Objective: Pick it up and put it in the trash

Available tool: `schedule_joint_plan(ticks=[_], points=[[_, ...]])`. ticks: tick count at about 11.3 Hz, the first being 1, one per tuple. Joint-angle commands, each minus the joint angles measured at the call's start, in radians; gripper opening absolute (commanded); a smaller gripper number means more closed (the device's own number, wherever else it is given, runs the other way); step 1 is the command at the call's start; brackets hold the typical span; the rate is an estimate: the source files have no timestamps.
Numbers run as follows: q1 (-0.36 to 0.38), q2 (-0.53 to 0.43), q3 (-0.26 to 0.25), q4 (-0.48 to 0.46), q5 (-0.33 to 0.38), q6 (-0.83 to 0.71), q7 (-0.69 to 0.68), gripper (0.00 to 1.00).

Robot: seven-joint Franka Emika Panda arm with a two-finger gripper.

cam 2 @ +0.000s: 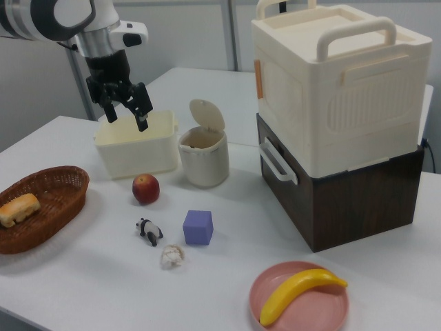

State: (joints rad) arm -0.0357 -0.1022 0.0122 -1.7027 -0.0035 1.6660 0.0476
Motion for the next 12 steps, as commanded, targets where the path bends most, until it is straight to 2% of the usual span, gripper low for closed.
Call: schedule_joint_plan(ticks=[1,4,5,7,9,12], points=[[0.003,-0.008,-0.005,0.006,0.023,-0.015,-0.023,1.00],[0.002,-0.017,-0.001,-0.008,0.023,-0.008,-0.021,1.00],[0.002,-0.045,-0.001,-0.038,0.023,0.026,-0.017,1.00],[0.003,-0.129,-0.001,-0.164,0.023,0.144,-0.012,1.00],[-0.001,-0.192,-0.001,-0.247,0.023,0.159,-0.012,1.00],[-0.068,-0.267,-0.001,-0.395,0.022,0.265,-0.014,1.00]])
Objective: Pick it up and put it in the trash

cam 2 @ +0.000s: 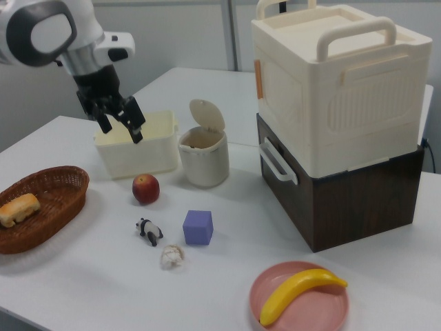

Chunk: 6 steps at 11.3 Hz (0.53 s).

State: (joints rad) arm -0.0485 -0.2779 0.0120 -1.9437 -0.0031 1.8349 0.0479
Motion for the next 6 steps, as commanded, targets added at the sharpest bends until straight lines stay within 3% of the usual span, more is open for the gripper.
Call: schedule_joint_plan(ticks=[1,3,6], points=[[-0.088,-0.083,0.000,-0.162,0.021,0.099,-0.017,1.00],[-0.167,-0.076,0.026,-0.217,0.021,0.145,-0.028,1.00],[-0.318,-0.028,0.181,-0.242,0.023,0.182,-0.026,1.00]])
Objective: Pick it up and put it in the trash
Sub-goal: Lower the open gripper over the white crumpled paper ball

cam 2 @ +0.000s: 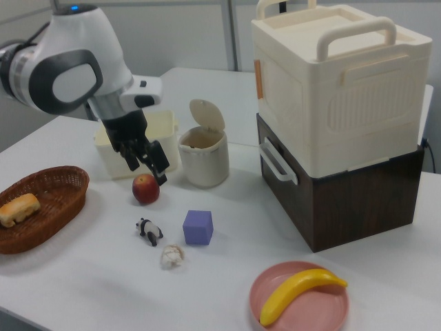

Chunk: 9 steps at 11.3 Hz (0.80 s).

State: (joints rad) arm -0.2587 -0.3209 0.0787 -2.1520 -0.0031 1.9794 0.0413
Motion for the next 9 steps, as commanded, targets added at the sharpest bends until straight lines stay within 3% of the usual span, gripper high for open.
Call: schedule_joint_plan(ticks=[1,9], points=[[-0.143,0.026,0.148,-0.035,0.023,0.038,-0.021,1.00],[-0.137,0.190,0.154,-0.028,0.005,0.133,-0.015,1.00]])
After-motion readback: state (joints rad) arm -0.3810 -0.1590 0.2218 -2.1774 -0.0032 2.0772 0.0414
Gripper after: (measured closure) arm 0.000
